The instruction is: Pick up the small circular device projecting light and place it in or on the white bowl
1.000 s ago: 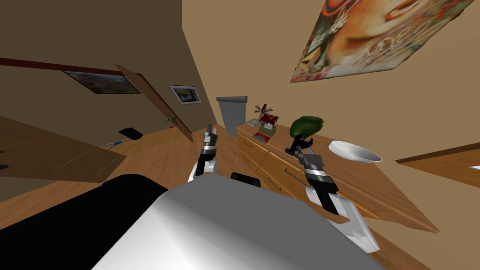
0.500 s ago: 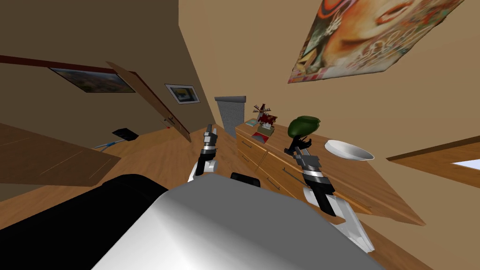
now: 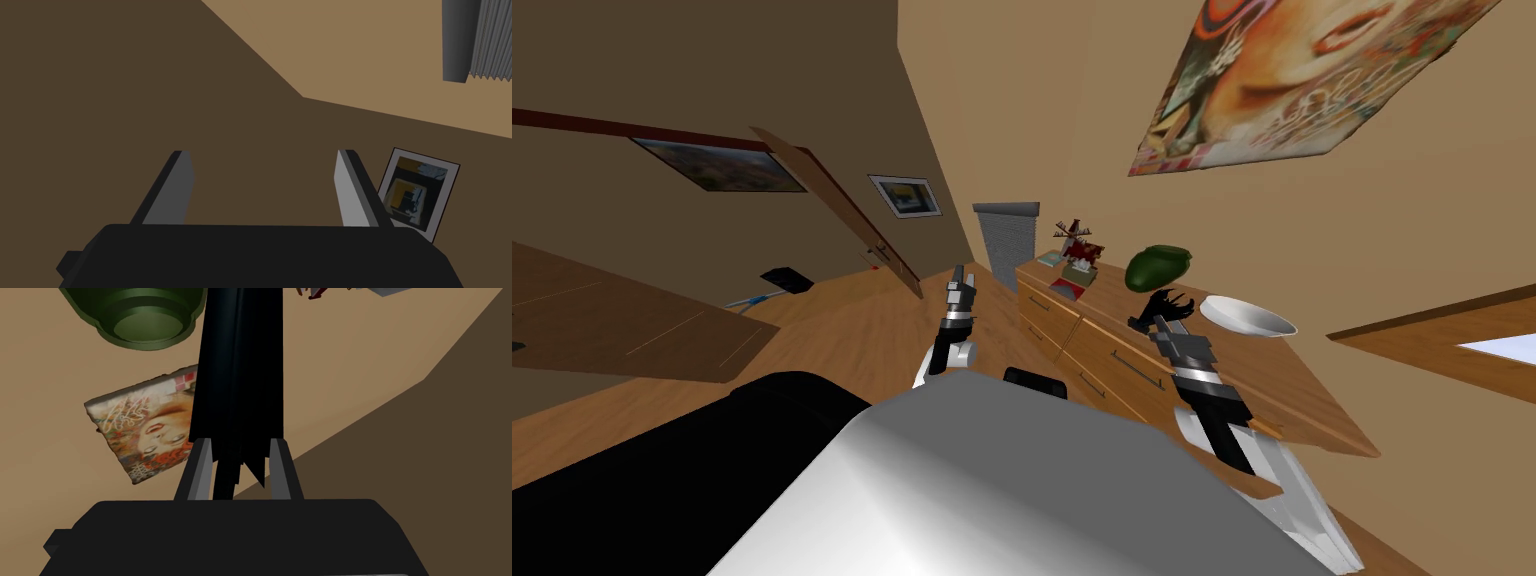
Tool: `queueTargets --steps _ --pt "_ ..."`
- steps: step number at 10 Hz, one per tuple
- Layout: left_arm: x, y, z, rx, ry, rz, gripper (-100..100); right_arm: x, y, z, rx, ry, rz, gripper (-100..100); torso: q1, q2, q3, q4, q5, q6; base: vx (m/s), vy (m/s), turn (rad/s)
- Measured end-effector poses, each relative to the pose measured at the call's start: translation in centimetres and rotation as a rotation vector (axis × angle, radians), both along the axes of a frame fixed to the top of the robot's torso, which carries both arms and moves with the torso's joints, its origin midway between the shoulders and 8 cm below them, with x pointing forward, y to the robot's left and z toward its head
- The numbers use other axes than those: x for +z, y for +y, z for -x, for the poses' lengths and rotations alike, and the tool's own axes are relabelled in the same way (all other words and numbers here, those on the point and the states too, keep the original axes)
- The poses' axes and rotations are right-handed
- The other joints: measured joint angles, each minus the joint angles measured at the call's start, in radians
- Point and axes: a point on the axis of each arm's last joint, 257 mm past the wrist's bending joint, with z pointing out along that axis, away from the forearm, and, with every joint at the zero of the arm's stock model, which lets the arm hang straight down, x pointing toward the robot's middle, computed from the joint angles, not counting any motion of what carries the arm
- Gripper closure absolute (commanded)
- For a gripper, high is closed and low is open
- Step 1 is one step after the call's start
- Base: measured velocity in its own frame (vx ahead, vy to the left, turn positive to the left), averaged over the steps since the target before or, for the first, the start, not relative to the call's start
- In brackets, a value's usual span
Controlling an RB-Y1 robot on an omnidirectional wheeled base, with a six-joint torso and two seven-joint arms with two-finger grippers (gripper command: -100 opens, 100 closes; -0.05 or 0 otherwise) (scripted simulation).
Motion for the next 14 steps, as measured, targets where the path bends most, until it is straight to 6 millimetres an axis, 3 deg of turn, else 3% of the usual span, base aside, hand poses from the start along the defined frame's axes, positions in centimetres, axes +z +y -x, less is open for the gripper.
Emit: queueTargets --steps 14 --pt "0.0 0.0 0.0 0.000 0.000 0.000 0 2.0 -13.5 1.9 -0.242 0.123 -0.171 100 -0.002 -0.002 -0.001 0.001 -0.001 0.001 -0.074 -0.070 0.045"
